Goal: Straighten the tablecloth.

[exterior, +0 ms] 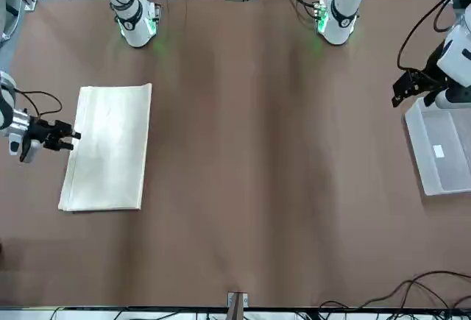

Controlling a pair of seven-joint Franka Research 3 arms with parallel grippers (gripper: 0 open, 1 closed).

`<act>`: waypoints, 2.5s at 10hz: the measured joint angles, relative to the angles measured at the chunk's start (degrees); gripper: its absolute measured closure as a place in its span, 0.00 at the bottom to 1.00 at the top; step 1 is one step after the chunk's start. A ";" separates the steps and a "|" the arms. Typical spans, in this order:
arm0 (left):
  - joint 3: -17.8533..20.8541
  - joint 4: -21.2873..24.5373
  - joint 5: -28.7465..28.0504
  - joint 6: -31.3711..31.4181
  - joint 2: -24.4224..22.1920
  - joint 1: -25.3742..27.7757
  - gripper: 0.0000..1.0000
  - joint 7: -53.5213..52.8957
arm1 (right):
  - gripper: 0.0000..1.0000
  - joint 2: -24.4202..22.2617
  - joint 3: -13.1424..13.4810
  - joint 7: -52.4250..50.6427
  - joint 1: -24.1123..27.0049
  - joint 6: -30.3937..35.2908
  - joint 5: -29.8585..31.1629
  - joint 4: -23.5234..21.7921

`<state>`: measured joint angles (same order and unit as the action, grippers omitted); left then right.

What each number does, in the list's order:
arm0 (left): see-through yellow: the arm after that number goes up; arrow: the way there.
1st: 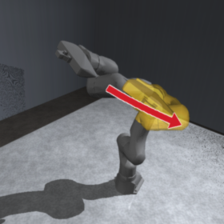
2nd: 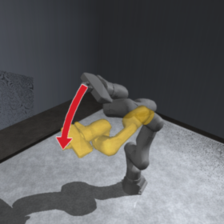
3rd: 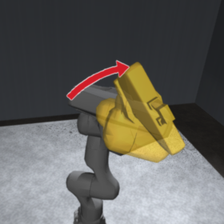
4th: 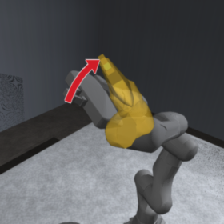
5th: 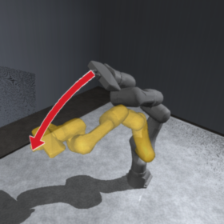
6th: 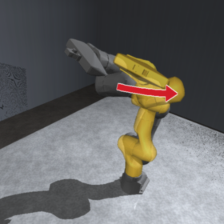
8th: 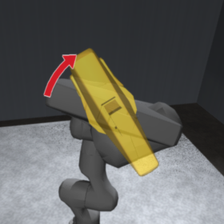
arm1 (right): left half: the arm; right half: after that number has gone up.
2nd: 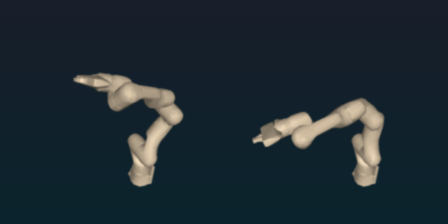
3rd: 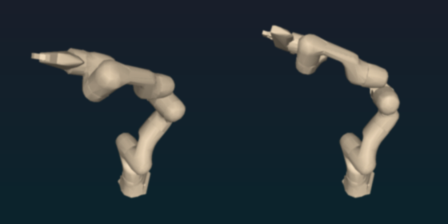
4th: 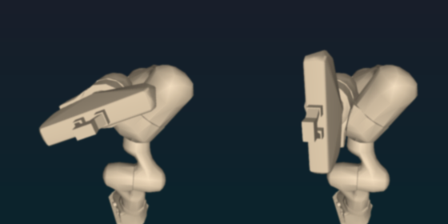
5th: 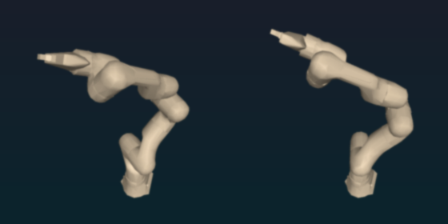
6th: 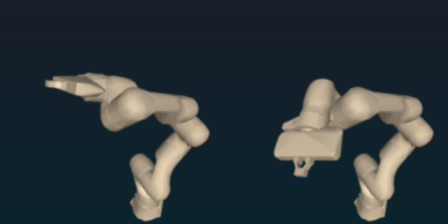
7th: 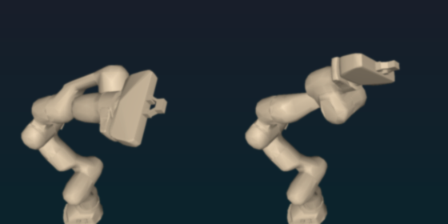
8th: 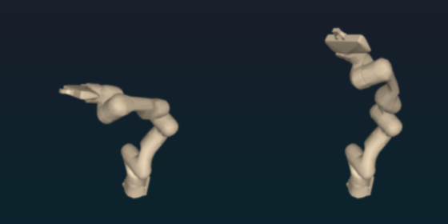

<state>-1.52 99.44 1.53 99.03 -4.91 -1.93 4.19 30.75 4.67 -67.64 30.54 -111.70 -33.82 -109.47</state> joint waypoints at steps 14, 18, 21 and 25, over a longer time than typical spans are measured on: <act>-0.07 -0.21 0.00 -0.03 0.00 0.00 0.00 0.00 | 0.35 5.65 -0.49 2.84 1.08 -0.24 0.35 2.52; 0.15 -0.61 0.00 -0.03 0.00 0.14 0.00 0.00 | 0.84 5.84 -0.70 2.86 0.68 1.28 0.35 2.51; 0.14 -0.63 0.00 -0.03 0.00 0.14 0.00 0.00 | 0.97 5.47 -0.81 2.89 -1.03 5.58 0.37 3.53; 0.14 -0.64 0.00 -0.03 0.00 0.15 0.00 0.00 | 0.97 -0.58 -0.91 9.04 -5.61 15.46 0.47 4.65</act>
<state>-1.38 98.80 1.53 99.00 -4.91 -1.78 4.19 30.17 3.76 -58.60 24.93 -96.24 -33.34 -104.82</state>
